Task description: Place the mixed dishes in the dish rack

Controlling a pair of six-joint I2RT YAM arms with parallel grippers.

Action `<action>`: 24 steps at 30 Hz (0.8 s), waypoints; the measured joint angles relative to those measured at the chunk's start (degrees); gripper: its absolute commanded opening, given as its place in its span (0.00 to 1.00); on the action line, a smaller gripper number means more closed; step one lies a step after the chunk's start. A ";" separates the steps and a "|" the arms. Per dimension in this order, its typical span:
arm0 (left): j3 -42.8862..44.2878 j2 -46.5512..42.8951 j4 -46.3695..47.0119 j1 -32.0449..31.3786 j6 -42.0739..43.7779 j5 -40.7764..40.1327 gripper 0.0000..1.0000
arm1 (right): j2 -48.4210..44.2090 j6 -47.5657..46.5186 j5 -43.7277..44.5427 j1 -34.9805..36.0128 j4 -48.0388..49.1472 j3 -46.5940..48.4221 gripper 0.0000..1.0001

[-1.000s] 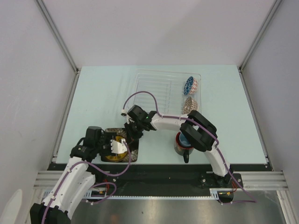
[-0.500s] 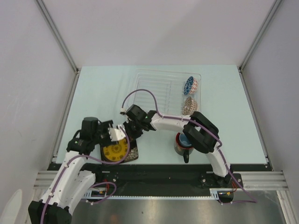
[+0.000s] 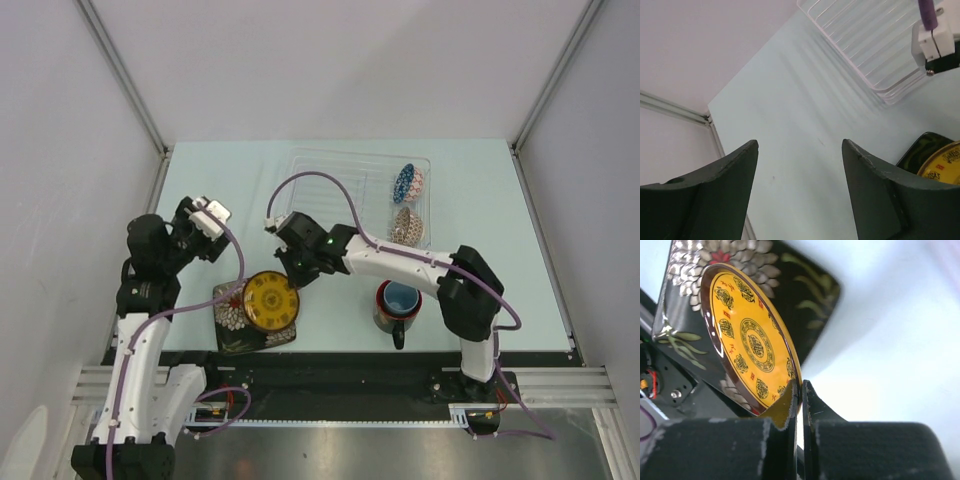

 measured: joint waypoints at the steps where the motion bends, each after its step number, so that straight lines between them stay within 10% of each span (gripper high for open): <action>1: 0.00 0.31 0.22 0.13 -0.98 0.39 0.73 | -0.70 -0.46 0.66 -0.33 -0.81 0.09 0.00; 24: 2.80 14.71 1.07 0.24 -9.11 4.28 0.75 | -15.08 -21.38 26.64 -22.47 -0.35 12.57 0.00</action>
